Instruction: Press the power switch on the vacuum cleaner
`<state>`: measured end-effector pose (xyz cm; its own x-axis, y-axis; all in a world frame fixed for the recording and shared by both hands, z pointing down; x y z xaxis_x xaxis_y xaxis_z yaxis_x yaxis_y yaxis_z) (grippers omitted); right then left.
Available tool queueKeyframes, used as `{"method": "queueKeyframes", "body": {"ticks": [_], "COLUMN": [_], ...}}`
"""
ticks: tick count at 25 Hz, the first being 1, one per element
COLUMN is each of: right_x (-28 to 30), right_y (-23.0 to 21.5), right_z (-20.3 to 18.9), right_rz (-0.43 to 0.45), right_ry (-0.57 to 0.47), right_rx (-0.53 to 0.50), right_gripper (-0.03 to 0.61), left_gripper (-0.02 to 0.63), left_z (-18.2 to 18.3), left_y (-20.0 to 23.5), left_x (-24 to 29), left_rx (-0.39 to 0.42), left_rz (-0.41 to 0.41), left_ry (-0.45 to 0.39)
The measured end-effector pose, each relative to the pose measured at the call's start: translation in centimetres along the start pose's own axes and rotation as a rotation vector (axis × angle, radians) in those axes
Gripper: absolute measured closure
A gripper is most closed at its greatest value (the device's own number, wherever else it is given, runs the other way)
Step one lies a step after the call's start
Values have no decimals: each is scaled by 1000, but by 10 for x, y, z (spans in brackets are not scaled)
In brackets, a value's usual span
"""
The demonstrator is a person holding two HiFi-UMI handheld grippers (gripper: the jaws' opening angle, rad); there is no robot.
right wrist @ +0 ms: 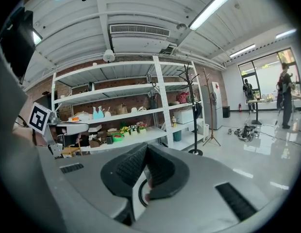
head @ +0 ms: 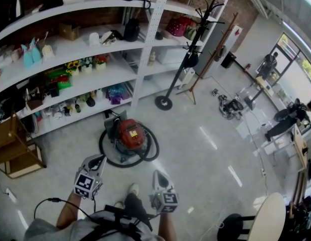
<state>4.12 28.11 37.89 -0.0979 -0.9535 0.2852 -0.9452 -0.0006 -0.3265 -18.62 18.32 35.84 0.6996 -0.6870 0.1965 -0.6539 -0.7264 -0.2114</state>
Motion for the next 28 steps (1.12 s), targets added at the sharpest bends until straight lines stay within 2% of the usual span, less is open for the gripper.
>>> {"method": "queueKeyframes", "body": {"ticks": [11, 22, 28], "right_x": [69, 149, 189], "right_y": [-30, -67, -82], "right_z": [27, 77, 87], "right_rz": [41, 92, 109], "right_ry": [24, 36, 60], "right_rx": [-17, -26, -37], "right_gripper": [566, 566, 566], "left_gripper": [607, 606, 606], "left_z": [-3, 20, 21], "left_y": [33, 68, 85], "left_x": [58, 137, 168], "left_rx": [-14, -25, -30], "left_rz": [61, 112, 132], "left_ry": [27, 43, 50]}}
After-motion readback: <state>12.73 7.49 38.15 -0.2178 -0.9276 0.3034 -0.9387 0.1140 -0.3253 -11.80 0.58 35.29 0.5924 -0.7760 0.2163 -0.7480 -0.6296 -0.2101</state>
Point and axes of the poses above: the fingertips, and each gripper's own axes: x forward along the fingers, y to its left, z out of its top, the point moved 2 cm from there along -x, backward along the fingers, and after that the axes turned 10 degrees about x, right-handed, at the moved point
